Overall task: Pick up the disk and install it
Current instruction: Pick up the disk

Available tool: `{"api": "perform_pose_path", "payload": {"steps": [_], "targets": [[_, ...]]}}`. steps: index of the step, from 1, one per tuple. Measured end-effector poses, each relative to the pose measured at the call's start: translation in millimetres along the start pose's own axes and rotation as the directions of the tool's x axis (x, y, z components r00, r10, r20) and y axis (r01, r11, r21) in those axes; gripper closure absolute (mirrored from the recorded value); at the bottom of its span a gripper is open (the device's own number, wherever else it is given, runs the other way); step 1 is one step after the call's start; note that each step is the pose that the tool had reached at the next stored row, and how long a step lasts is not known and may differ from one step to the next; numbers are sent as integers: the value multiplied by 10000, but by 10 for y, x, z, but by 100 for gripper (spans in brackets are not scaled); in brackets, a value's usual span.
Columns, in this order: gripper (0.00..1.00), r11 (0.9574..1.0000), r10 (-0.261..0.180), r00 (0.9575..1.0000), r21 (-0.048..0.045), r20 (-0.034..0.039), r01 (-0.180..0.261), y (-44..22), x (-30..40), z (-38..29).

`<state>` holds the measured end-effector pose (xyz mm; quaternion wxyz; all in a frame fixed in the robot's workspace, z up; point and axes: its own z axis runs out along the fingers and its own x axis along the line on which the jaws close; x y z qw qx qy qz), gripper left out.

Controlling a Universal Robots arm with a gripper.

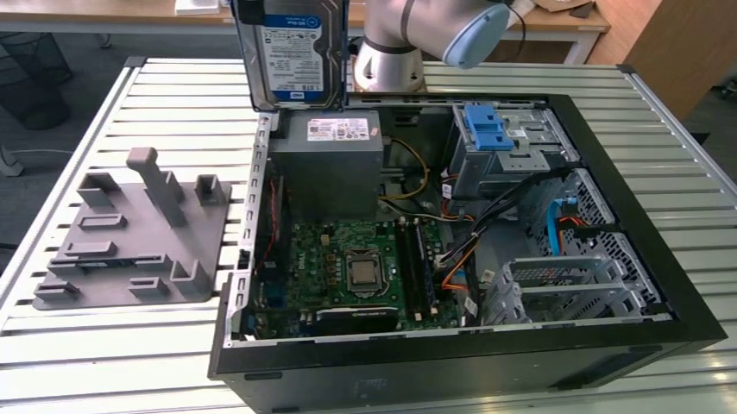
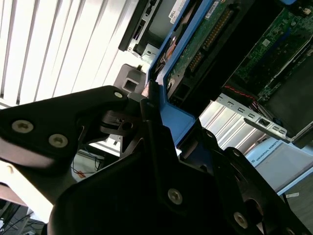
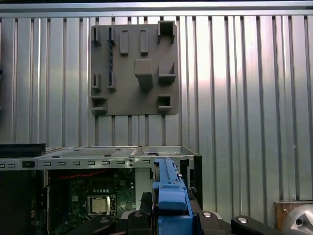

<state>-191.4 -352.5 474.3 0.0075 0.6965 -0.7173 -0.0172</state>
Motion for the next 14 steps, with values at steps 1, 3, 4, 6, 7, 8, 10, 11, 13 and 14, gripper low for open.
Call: {"api": "perform_pose_path", "payload": {"steps": [1,3,4,6,7,8,10,11,13,14], "targets": [[63,10000,-1,10000,0,-1,1,0,0,0],[63,10000,0,10000,0,-1,0,2,0,-1],[63,10000,1,10000,0,-1,-1,2,0,-1],[63,10000,1,10000,1,0,-1,3,0,0],[63,10000,1,10000,0,-1,-1,3,0,0],[63,10000,1,10000,0,-1,-1,4,0,-1],[63,10000,1,10000,1,0,-1,5,0,0],[63,10000,1,10000,1,0,-1,5,0,0],[63,10000,2,10000,1,0,-2,5,1,0],[63,10000,1,10000,0,-1,-1,0,2,-1]]}}
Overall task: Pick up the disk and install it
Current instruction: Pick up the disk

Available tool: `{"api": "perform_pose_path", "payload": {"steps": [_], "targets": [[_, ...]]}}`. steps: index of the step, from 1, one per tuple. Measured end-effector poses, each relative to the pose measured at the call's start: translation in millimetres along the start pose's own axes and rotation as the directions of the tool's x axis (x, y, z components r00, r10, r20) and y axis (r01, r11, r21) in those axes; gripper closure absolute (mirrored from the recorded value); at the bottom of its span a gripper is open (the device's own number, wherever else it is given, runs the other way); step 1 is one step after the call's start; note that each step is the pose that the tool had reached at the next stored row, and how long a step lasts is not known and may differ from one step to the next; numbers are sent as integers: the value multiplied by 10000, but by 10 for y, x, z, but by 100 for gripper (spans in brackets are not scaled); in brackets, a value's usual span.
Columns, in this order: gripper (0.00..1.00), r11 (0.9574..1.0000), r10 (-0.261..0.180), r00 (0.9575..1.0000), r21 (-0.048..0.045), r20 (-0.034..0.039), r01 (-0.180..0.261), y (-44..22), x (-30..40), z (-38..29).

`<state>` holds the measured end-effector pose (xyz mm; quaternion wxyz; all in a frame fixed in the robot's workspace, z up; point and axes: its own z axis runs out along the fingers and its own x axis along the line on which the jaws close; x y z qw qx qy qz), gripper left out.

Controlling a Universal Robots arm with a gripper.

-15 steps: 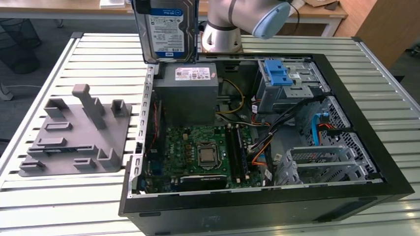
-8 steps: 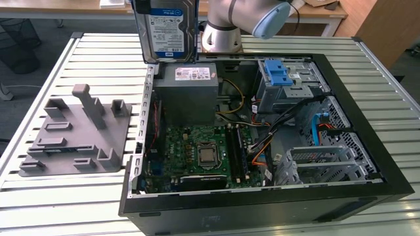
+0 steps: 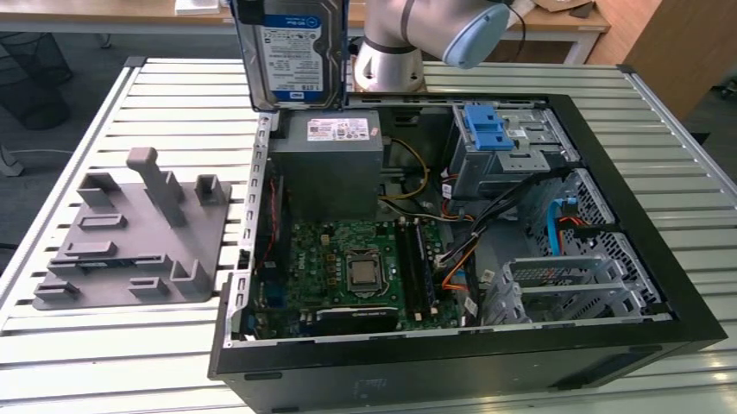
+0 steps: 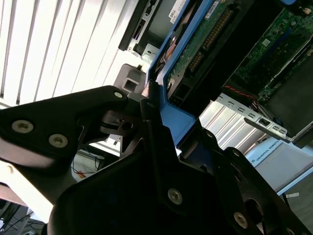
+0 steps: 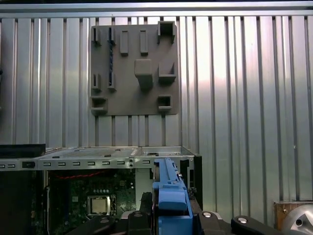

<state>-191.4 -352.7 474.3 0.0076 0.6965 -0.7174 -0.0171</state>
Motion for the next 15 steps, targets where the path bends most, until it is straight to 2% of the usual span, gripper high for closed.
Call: {"api": "perform_pose_path", "payload": {"steps": [5,8,10,15], "targets": [[63,10000,-1,10000,0,1,1,-130,0,-4],[63,10000,0,10000,0,-1,0,-137,25,-4],[63,10000,0,10000,-1,-10,0,-138,66,-5],[63,10000,1,10000,0,-40,-1,-143,224,-6]]}}
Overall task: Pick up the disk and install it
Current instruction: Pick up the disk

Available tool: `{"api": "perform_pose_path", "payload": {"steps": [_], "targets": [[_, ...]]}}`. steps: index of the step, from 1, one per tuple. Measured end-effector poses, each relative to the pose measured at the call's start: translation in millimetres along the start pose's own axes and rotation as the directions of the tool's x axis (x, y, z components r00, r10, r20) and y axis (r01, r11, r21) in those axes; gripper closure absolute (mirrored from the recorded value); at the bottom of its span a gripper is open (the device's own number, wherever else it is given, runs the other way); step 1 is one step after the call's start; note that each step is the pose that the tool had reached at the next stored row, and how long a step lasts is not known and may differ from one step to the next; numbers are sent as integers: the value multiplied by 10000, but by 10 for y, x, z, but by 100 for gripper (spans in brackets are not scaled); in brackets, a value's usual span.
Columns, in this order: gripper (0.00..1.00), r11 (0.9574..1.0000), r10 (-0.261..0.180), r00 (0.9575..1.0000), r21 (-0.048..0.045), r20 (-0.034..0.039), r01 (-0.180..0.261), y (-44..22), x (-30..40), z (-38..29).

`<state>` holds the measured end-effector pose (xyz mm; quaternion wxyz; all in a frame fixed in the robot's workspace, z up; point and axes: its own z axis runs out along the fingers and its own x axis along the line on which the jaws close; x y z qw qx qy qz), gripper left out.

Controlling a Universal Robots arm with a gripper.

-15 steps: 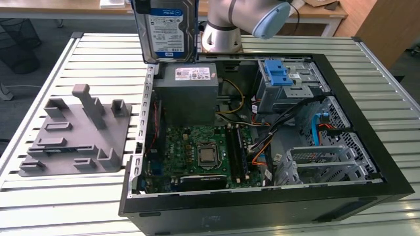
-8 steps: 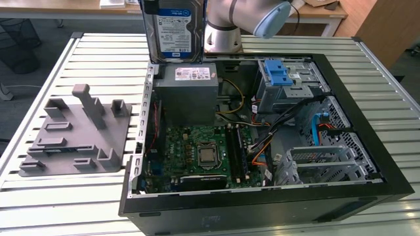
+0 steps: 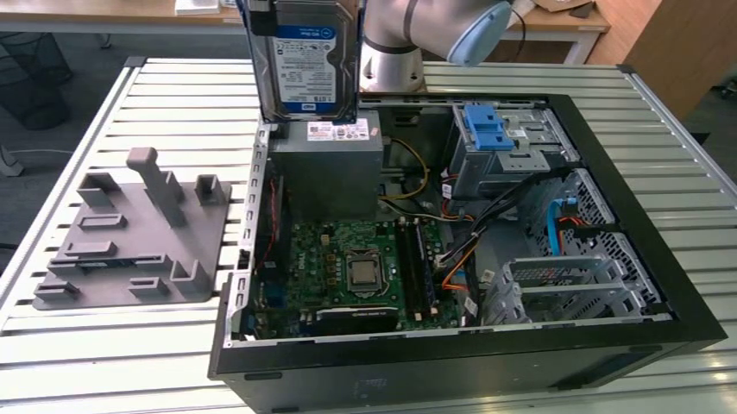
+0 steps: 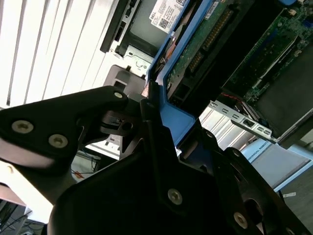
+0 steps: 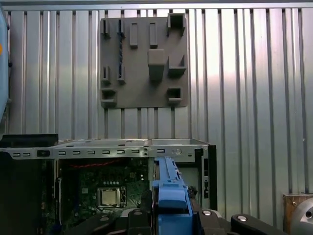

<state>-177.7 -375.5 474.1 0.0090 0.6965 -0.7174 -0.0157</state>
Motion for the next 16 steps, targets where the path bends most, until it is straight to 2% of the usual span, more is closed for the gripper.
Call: {"api": "perform_pose_path", "payload": {"steps": [4,7,12,16], "targets": [[63,10000,0,10000,1,-12,0,-5,137,3],[63,10000,0,10000,3,-16,0,-38,183,3],[63,10000,1,10000,2,-16,-1,-188,196,1],[63,10000,1,10000,2,-16,-1,-336,194,-2]]}}
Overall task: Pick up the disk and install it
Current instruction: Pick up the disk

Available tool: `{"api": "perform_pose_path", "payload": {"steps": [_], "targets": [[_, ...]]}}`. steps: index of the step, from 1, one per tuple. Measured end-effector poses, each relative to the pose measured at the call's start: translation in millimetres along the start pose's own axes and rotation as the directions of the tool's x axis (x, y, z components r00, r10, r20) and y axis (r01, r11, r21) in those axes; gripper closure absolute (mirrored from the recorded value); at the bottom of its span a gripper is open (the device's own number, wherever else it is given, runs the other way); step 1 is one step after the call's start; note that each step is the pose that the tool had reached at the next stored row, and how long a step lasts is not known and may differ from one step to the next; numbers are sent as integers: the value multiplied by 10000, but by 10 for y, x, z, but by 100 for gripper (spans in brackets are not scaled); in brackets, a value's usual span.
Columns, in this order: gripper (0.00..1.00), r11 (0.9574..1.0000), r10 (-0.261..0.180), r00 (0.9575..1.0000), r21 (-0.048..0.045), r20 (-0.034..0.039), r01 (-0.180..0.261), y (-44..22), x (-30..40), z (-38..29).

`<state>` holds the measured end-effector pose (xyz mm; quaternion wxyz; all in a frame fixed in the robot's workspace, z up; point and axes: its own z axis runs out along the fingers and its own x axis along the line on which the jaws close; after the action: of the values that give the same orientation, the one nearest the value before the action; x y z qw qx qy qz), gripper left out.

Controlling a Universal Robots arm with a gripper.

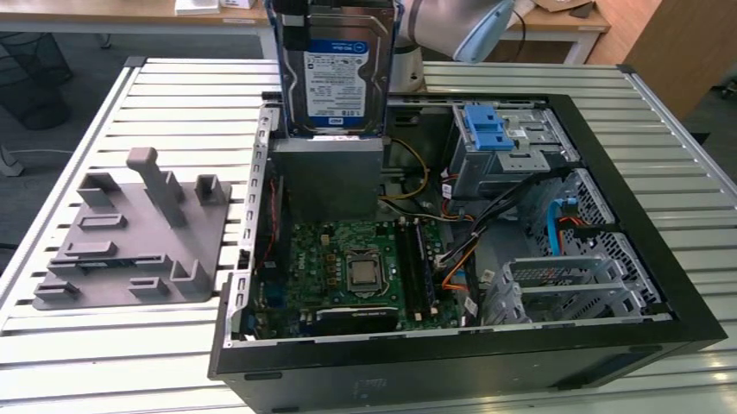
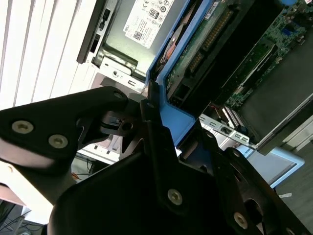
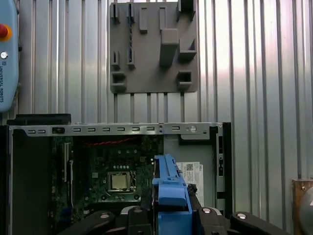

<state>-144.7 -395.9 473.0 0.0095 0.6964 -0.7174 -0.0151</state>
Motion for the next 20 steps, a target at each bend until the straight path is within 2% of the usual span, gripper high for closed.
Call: {"api": "perform_pose_path", "payload": {"steps": [4,6,11,17,20], "targets": [[63,10000,0,10000,-1,-1,0,-126,-3,-2],[63,10000,-1,10000,-1,0,1,-164,-3,-3],[63,10000,-1,10000,86,1,1,-173,11,0],[63,9999,-2,10000,153,4,2,-180,150,22],[63,9999,-2,10000,159,5,2,-216,178,28]]}}
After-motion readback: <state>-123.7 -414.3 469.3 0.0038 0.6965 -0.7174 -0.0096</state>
